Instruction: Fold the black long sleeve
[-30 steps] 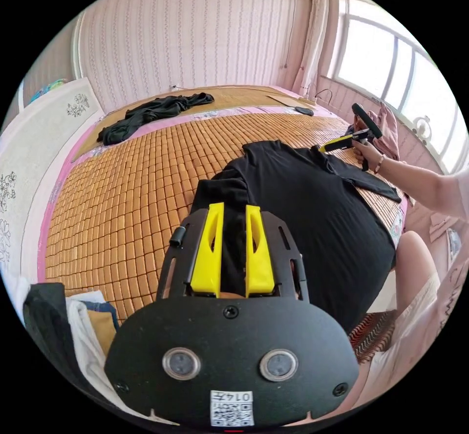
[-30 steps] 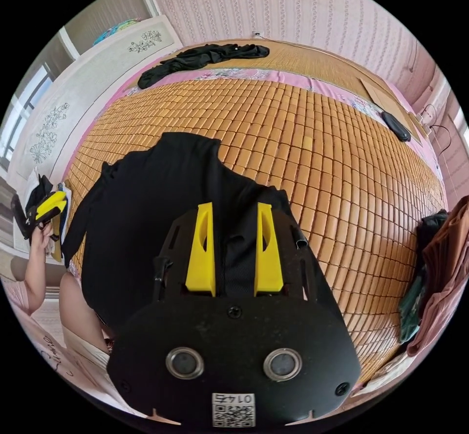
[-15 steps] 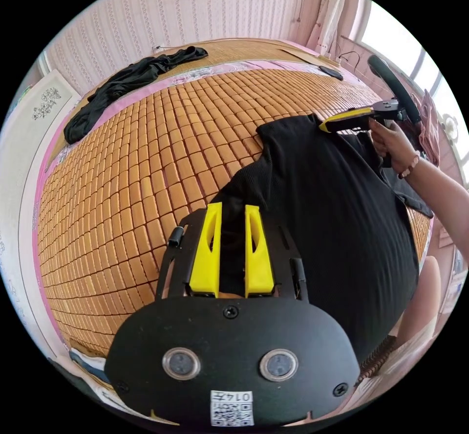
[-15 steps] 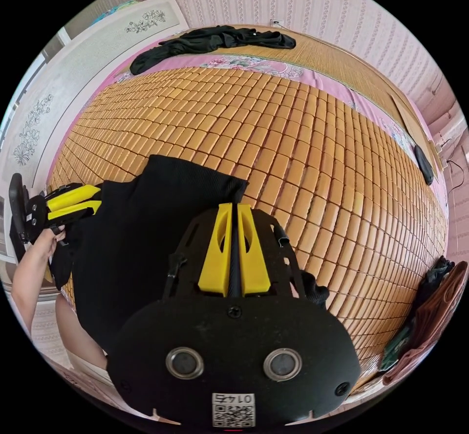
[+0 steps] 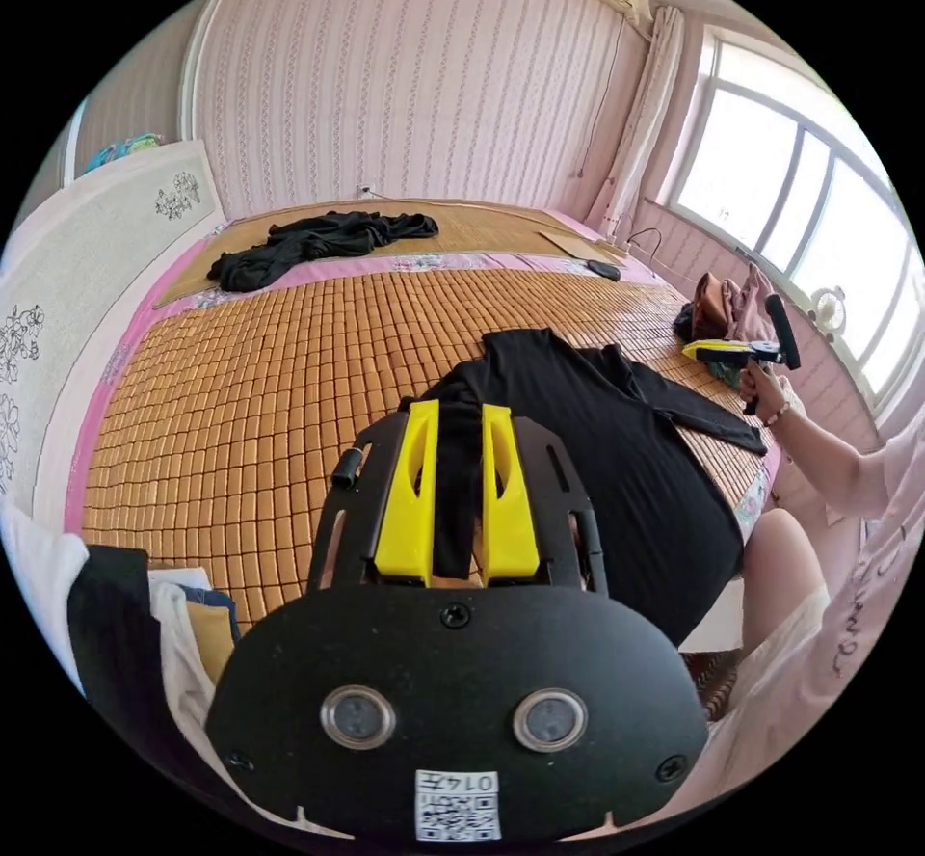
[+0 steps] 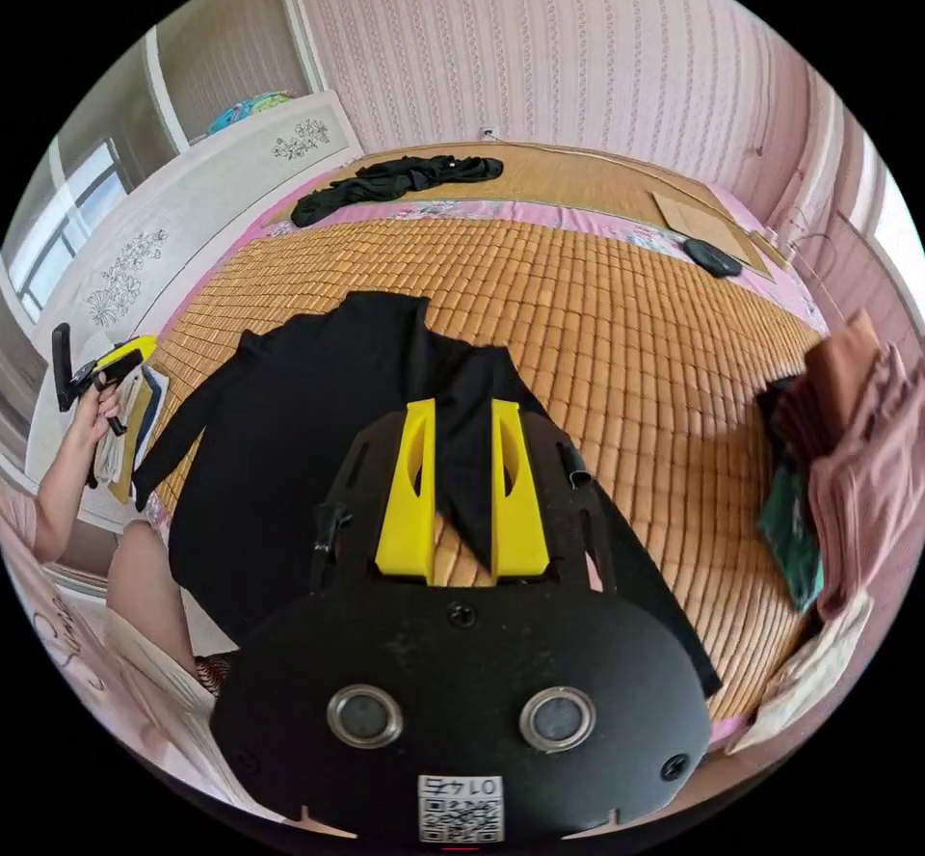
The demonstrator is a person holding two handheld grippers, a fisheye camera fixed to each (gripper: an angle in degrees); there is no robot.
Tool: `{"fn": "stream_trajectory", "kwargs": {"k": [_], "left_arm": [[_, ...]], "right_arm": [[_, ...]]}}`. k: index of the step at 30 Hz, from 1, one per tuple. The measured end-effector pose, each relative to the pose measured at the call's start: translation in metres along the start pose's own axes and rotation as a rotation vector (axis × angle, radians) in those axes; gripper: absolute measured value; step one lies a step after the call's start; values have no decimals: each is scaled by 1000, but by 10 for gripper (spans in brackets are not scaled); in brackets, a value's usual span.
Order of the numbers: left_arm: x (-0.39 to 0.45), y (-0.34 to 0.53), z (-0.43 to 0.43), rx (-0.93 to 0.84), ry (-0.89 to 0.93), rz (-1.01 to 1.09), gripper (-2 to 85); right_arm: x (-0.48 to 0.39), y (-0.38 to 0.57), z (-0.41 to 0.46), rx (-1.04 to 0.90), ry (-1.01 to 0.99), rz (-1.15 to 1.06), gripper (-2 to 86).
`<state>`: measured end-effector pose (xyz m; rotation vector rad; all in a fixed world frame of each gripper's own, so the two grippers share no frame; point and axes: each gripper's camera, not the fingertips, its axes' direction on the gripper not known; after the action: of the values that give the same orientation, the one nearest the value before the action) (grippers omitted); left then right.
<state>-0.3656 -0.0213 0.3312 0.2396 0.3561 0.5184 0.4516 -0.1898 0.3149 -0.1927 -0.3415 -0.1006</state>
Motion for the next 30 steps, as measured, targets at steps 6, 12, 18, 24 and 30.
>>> {"fn": "stream_trajectory", "kwargs": {"k": [6, 12, 18, 24, 30], "left_arm": [[93, 42, -38, 66, -85, 102, -3], [203, -13, -3, 50, 38, 272, 53], [331, -76, 80, -6, 228, 441, 72], [460, -119, 201, -114, 318, 616, 61], [555, -148, 332, -316, 292, 714, 70]], "right_arm": [[105, 160, -39, 2, 136, 427, 112], [198, 232, -56, 229, 222, 701, 87], [268, 273, -40, 204, 245, 792, 125], [327, 305, -39, 276, 123, 727, 73], [377, 333, -31, 272, -153, 704, 49]]}}
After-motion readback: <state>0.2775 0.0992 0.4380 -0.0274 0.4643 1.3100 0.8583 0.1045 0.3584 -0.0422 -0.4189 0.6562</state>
